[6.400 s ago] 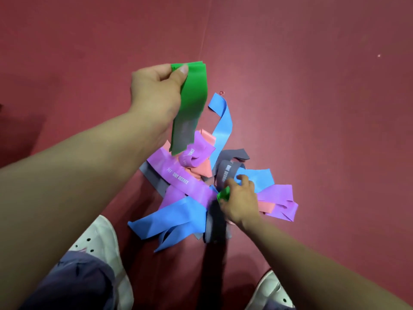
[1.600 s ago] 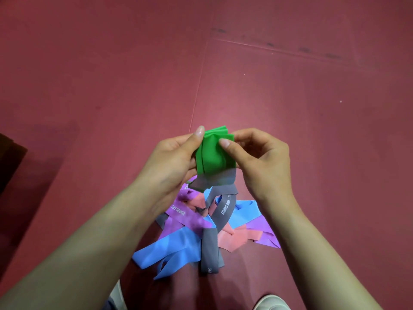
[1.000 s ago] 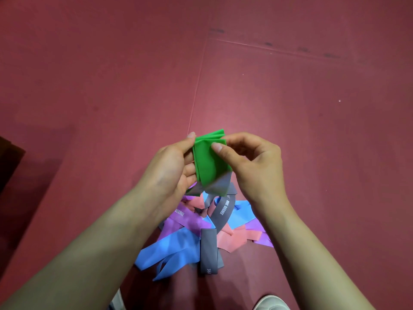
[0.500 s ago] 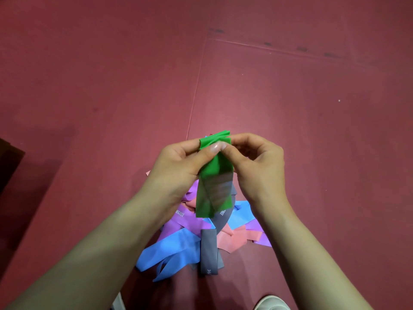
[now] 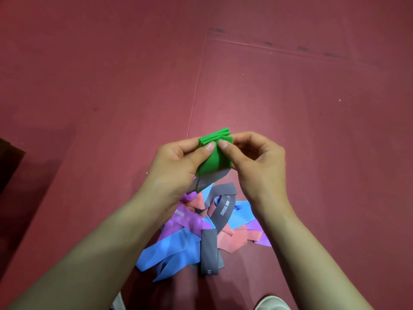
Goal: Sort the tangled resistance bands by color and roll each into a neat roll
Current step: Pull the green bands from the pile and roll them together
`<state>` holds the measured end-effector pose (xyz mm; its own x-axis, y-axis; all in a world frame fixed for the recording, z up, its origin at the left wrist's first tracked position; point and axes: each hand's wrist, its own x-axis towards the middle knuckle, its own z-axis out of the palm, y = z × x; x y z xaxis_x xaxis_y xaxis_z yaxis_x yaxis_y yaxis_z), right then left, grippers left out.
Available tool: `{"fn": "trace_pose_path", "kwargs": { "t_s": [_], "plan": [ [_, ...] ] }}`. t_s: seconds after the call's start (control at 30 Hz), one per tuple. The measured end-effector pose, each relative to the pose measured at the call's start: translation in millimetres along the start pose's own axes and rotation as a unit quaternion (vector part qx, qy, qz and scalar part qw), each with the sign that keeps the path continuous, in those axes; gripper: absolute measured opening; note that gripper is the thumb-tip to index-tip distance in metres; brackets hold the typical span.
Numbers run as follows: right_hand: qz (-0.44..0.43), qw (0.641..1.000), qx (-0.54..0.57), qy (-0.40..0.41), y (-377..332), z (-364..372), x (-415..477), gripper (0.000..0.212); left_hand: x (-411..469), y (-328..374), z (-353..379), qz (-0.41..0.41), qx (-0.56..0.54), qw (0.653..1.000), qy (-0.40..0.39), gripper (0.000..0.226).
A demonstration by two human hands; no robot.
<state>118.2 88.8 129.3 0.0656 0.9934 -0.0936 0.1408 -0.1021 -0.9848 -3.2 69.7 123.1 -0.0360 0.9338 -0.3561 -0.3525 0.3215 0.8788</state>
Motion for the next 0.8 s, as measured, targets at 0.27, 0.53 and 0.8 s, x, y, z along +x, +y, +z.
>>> {"fn": "trace_pose_path", "kwargs": {
  "t_s": [0.27, 0.53, 0.8],
  "plan": [
    [-0.018, 0.999, 0.014, 0.026, 1.3, -1.3, 1.1, 0.021, 2.6, -2.2, -1.6, 0.013, 0.038, 0.999, 0.006, 0.02],
    [-0.039, 0.998, -0.005, 0.042, 1.6, -2.5, 2.1, 0.026, 1.0, -1.1, -1.0, 0.018, 0.093, 0.995, 0.02, 0.022],
    [-0.023, 0.999, 0.035, 0.017, 2.0, -5.0, 2.6, 0.022, -0.5, 2.5, -1.0, 0.042, 0.121, 0.992, 0.011, 0.022]
  ]
}}
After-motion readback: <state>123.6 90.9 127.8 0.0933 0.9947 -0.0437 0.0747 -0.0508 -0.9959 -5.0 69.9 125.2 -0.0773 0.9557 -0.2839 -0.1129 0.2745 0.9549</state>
